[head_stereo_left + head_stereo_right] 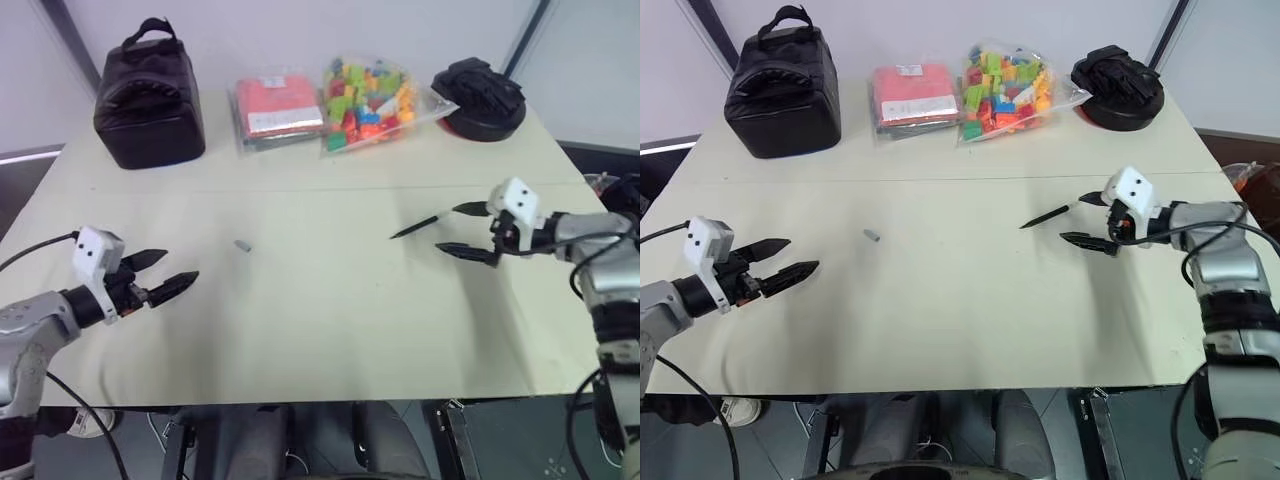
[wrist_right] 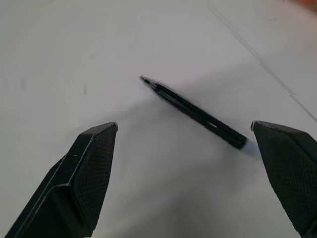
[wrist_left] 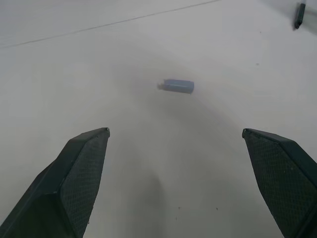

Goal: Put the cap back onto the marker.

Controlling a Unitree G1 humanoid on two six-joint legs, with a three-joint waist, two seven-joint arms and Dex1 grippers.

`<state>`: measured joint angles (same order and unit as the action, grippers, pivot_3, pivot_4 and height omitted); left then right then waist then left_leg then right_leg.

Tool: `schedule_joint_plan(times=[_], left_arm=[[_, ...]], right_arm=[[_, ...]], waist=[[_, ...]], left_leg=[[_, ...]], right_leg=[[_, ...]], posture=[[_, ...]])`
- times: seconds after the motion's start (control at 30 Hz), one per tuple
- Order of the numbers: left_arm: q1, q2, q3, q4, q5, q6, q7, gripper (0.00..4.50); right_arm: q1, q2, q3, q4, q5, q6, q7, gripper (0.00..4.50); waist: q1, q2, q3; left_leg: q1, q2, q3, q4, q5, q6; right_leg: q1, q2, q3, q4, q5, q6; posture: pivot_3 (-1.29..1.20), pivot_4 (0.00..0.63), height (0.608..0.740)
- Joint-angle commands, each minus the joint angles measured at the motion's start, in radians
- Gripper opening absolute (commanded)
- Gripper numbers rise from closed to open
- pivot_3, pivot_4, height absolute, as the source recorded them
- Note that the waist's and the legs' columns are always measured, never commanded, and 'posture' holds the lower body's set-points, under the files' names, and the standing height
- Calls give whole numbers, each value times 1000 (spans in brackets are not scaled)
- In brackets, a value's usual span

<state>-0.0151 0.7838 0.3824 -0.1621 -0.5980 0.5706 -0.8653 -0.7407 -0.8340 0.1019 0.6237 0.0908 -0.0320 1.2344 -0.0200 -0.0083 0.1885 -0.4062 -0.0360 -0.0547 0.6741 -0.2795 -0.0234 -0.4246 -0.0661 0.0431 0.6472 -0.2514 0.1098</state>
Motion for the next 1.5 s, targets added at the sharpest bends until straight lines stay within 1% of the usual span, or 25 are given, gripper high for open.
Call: schedule_joint_plan(times=[0.03, 0.13, 0.2, 0.33, 0.5, 0.57, 0.8, 1.07, 1.13, 1.17, 1.23, 1.27, 1.3, 1.37, 1.4, 1.5], left_arm=[[-1, -6, 12, -39, -2, -15, 13, 4500], [6, -16, 12, -49, -4, -15, 24, 4500], [23, -38, 13, -65, -9, -17, 43, 4500], [37, -84, 14, -95, -17, -15, 78, 4500], [47, -123, 1, -127, -15, -23, 110, 4500], [51, -139, 0, -137, -13, -28, 124, 4500], [99, -194, -7, -185, -11, -36, 163, 4500], [110, -220, -12, -206, -7, -36, 196, 4500], [104, -223, -14, -205, -5, -36, 204, 4500], [103, -225, -15, -205, -4, -36, 207, 4500], [100, -226, -15, -205, -3, -37, 211, 4500], [100, -228, -14, -207, -3, -37, 213, 4500], [99, -229, -12, -208, -2, -39, 217, 4500], [101, -232, -7, -210, -4, -39, 225, 4500], [102, -232, -5, -211, -4, -40, 228, 4500], [108, -232, -1, -215, -6, -40, 233, 4500]], right_arm=[[-124, 15, 71, 139, -96, -133, 64, 4466], [-207, 39, 114, 248, -152, -203, 89, 4466], [-285, 61, 176, 338, -222, -219, 127, 4466], [-424, 112, 247, 504, -334, -257, 107, 4466], [-538, 158, 334, 629, -471, -272, 59, 4466], [-563, 179, 335, 656, -485, -258, 62, 4466], [-636, 232, 365, 713, -573, -222, -4, 4466], [-652, 292, 338, 733, -584, -131, -32, 4466], [-648, 301, 335, 736, -584, -125, -27, 3945], [-644, 302, 335, 736, -584, -127, -21, 3577], [-636, 303, 336, 737, -587, -138, -9, 2651], [-632, 302, 338, 738, -589, -141, -4, 1986], [-627, 301, 336, 739, -588, -138, 2, 1532], [-619, 300, 331, 741, -584, -132, 5, 358], [-616, 299, 330, 741, -584, -132, 1, 29], [-607, 299, 321, 742, -583, -130, 2, 29]], waist=[[0, 0, 0], [1, 0, 0], [0, 0, 0], [-2, 0, 0], [-1, 0, 0], [-1, 0, 0], [-3, 0, 0], [-5, 0, 0], [-7, 0, 0], [-7, 0, 0], [-8, 0, 0], [-9, 0, 0], [-11, 0, 0], [-15, 0, 0], [-18, 0, 0], [-23, 0, 0]], left_leg=[[0, 0, 0, 0, 0, 0], [0, 0, 0, -1, 0, -1], [0, 0, 0, -1, 0, -1], [0, 0, 0, -1, 1, -1], [0, -1, -1, -7, 3, -5], [0, -1, -1, -7, 3, -5], [0, -1, -1, -8, 3, -5], [0, -1, -1, -8, 3, -5], [0, -1, -1, -8, 3, -5], [0, -1, -1, -8, 3, -5], [0, -1, -1, -8, 3, -5], [0, -1, -1, -8, 3, -5], [0, -1, -1, -8, 3, -5], [0, -1, -1, -8, 3, -5], [0, -1, -1, -8, 3, -6], [0, -1, -1, -8, 3, -5]], right_leg=[[0, 0, 0, 0, 0, 0], [-1, 0, 0, 0, 0, 0], [-1, 0, 0, 0, 0, 0], [-1, 0, 0, 0, 0, 0], [-4, 0, 0, 0, -1, -1], [-4, 0, 0, 0, -1, -1], [-5, 0, 1, 0, -1, -2], [-5, 0, 1, 0, -1, -2], [-5, 0, 1, 0, -1, -2], [-5, 0, 1, 0, -1, -2], [-5, 1, 0, 0, -1, -2], [-5, 1, 0, 0, -1, -2], [-5, 1, 0, 0, -1, -2], [-5, 1, 0, 0, -1, -2], [-5, 1, 0, 0, -1, -2], [-5, 1, 0, 0, -1, -2]], posture=[[0, 150, 740], [0, 150, 740], [0, 150, 740], [0, 150, 740], [0, 150, 740], [0, 150, 740], [0, 150, 740], [0, 150, 740], [0, 150, 740], [0, 150, 740], [0, 150, 740], [0, 150, 740], [0, 150, 740], [0, 150, 740], [0, 150, 740], [0, 150, 740]])
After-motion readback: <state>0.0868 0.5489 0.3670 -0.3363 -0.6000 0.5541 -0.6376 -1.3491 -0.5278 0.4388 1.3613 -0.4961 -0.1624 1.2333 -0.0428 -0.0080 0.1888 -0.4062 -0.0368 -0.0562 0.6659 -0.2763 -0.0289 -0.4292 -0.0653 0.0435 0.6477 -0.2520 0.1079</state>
